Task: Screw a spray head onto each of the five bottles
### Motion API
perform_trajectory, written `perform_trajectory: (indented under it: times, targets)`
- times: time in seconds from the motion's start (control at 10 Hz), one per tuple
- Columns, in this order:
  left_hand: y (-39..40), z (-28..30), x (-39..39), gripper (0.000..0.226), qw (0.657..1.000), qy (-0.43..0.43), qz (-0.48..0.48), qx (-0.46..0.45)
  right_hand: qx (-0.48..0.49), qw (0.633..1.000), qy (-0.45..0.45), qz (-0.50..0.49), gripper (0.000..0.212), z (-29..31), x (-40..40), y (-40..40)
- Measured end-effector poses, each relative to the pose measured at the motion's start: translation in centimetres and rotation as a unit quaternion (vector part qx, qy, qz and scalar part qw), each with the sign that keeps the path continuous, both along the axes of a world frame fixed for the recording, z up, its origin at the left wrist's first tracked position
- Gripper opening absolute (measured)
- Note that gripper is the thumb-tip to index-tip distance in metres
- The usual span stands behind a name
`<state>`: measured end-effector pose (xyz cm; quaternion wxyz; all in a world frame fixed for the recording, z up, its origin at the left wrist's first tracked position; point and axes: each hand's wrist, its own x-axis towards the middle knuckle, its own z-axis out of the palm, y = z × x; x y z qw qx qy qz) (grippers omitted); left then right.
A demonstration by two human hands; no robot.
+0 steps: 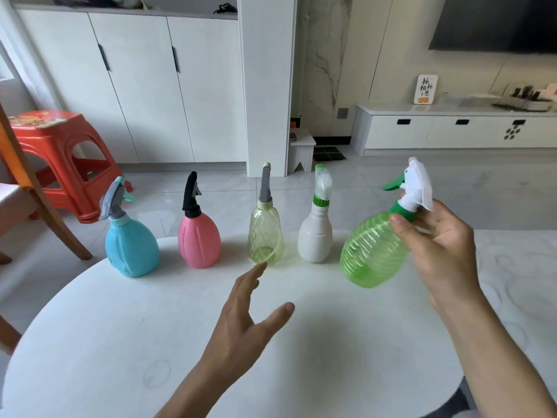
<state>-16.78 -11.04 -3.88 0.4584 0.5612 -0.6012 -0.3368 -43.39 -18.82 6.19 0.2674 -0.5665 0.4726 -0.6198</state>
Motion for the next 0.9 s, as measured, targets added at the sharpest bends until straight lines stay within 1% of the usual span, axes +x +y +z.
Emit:
perform_trajectory:
  times: [0.1,0.2,0.3,0.4,0.6,0.7,0.8,0.9]
  targets:
    - [0.0,-0.5,0.5,0.078,1.000,-0.005,0.010,0.007,0.014,0.999,0.011,-0.049,0.018,0.0,-1.8,-3.1]
    - [0.1,-1.0,0.8,0.071,0.999,-0.032,0.012,0.014,0.039,0.993,0.073,-0.085,0.030,-0.8,-2.6,-7.6]
    - [0.1,-1.4,0.9,0.066,0.999,-0.053,0.003,0.012,0.045,0.988,0.109,-0.102,0.037,-2.0,-2.5,-9.8]
    - [0.1,-1.8,1.0,0.062,0.997,-0.077,-0.002,0.002,0.051,0.980,0.164,-0.103,0.036,-3.9,-1.9,-11.8]
    - [0.4,-1.8,0.9,0.059,0.993,-0.115,-0.007,-0.019,0.054,0.970,0.219,-0.090,0.033,-5.7,-1.8,-13.9]
    - [0.4,-1.5,0.7,0.061,0.993,-0.115,-0.003,-0.020,0.072,0.969,0.218,-0.086,0.034,-6.2,-2.0,-14.4]
    - [0.4,-1.8,0.8,0.064,0.992,-0.122,0.003,-0.030,0.110,0.966,0.222,-0.070,0.035,-7.1,-2.4,-14.5]
    - [0.3,-1.9,0.7,0.064,0.993,-0.115,0.012,-0.032,0.102,0.971,0.202,-0.074,0.036,-7.6,-2.5,-14.5]
